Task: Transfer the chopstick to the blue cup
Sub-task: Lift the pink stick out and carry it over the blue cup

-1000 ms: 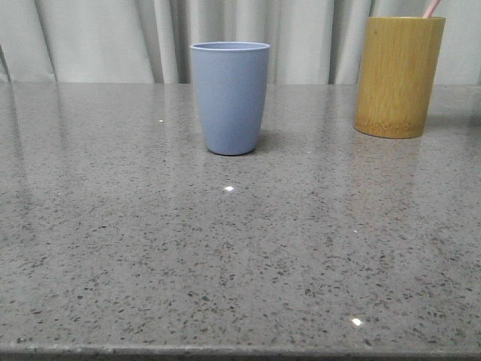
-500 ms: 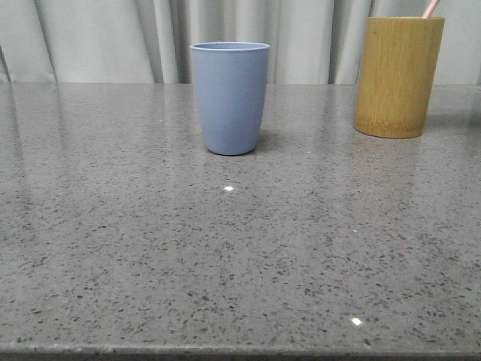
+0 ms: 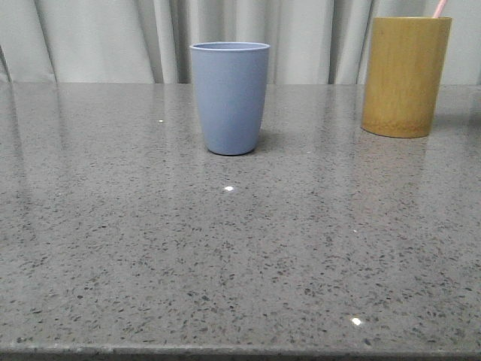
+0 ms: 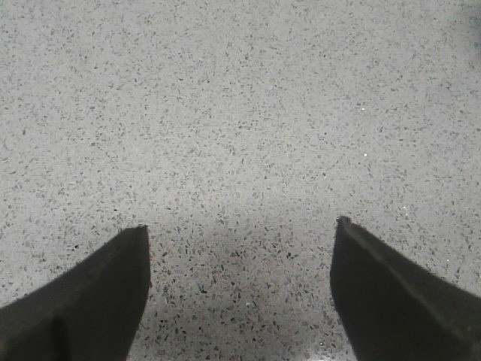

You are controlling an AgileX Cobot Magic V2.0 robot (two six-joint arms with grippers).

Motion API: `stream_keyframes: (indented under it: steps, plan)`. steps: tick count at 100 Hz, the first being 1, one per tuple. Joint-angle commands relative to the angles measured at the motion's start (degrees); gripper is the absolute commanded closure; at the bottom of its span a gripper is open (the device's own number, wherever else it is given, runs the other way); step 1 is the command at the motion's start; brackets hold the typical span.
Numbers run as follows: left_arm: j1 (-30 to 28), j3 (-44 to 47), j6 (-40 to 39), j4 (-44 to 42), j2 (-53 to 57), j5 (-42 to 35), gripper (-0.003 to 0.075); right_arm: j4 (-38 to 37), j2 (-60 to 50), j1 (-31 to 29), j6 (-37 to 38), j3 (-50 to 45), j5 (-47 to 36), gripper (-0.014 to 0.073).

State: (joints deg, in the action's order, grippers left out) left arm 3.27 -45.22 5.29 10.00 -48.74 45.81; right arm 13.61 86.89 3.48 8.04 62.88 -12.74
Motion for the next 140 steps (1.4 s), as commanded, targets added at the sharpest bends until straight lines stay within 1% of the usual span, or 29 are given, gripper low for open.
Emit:
stream_keyframes:
  steps: [1,12,23,38,53,65,87,99,118,133,140]
  plan:
    - [-0.03,-1.55,-0.12,0.93,0.30,-3.68,0.0227,-0.31,-2.10,-0.04,-0.09,1.91,-5.37,0.0573]
    - [-0.03,-1.55,-0.12,0.93,0.30,-3.68,0.0227,-0.31,-2.21,-0.04,-0.09,1.91,-5.90,0.0619]
    - [-0.03,-1.55,-0.12,0.93,0.30,-3.68,0.0227,-0.31,-2.78,-0.04,-0.09,1.91,-5.95,0.0644]
    - [-0.03,-1.55,-0.12,0.93,0.30,-3.68,0.0227,-0.31,-4.00,-0.04,-0.09,2.46,-5.80,0.0644]
    - [-0.03,-1.55,-0.12,0.93,0.30,-3.79,0.0227,-0.31,-5.13,-0.04,-0.09,6.28,-4.07,0.0644]
    - [-0.03,-1.55,-0.12,0.93,0.30,-3.79,0.0227,-0.31,-5.76,-0.04,-0.09,11.74,0.14,0.0644]
    - [-0.03,-1.55,-0.12,0.93,0.30,-3.79,0.0227,-0.31,-6.03,0.82,-0.09,23.56,12.39,0.0644]
    - [-0.03,-1.55,-0.12,0.93,0.30,-3.79,0.0227,-0.31,-6.03,3.33,-0.09,27.01,15.97,0.0644]
    - [-0.03,-1.55,-0.12,0.93,0.30,-3.79,0.0227,-0.27,-5.70,10.63,-0.09,27.23,15.89,0.0644]
    - [-0.03,-1.55,-0.12,0.93,0.30,-3.79,0.0227,-0.27,-4.25,17.15,-0.09,27.23,14.31,0.0644]
    - [-0.03,-1.55,-0.12,0.93,0.30,-3.79,0.0227,-0.33,-3.40,19.25,-0.20,27.23,14.05,0.0644]
